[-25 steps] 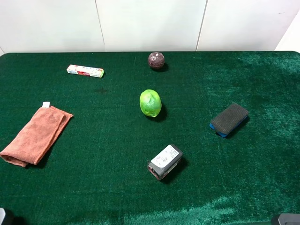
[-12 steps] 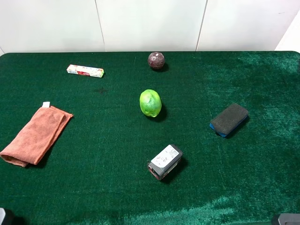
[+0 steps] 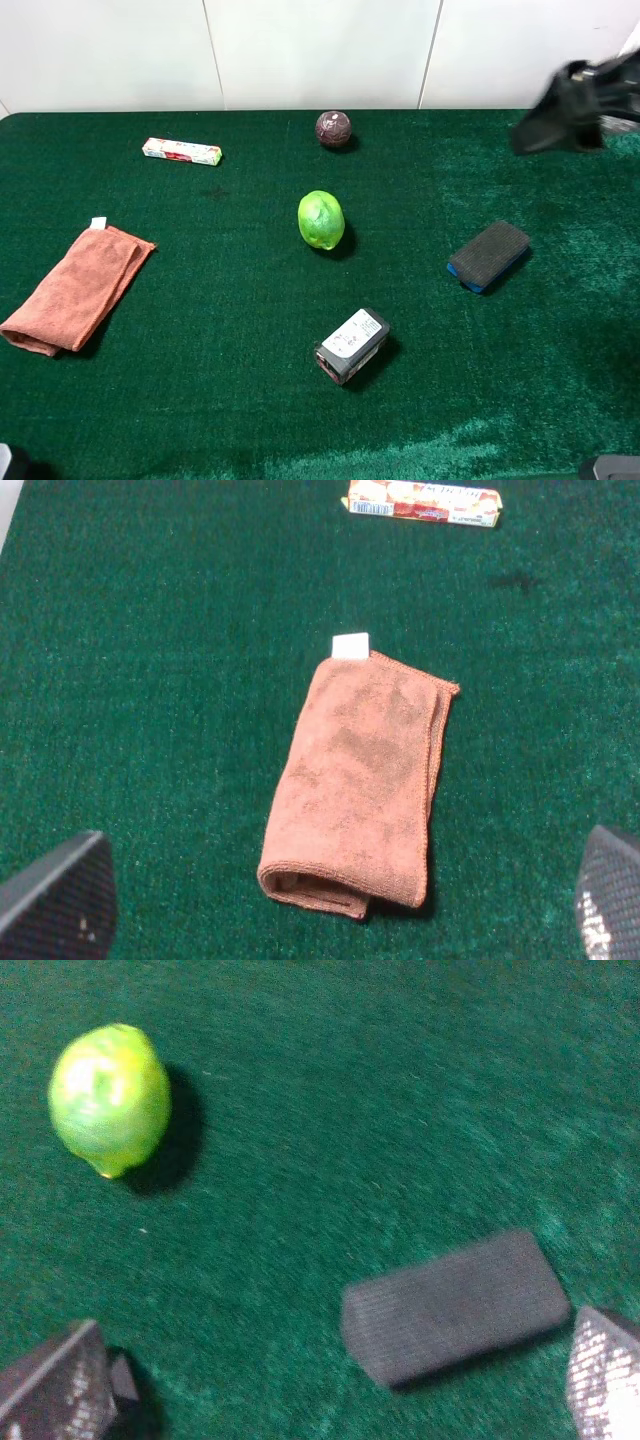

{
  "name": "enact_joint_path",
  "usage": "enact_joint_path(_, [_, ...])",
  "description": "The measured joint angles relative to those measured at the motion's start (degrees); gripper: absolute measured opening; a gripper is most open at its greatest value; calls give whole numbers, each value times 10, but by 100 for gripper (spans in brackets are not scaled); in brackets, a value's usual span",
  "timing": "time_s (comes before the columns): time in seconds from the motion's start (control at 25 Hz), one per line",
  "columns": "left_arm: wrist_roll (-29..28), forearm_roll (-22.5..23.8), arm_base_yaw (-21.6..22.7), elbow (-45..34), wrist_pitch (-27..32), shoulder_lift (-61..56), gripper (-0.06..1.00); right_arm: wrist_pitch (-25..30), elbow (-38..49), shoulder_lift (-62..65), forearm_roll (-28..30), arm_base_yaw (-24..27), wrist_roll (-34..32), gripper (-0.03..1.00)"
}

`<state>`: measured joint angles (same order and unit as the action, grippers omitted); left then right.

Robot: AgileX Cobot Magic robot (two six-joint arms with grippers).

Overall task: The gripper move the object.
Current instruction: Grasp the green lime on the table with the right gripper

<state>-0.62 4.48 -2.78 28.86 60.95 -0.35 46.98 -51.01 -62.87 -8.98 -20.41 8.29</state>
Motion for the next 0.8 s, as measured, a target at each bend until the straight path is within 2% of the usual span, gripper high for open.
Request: enact_joint_path(0.8, [0,0,0,0,0,0,92,-4,-204,-291,3,-170,-11,70])
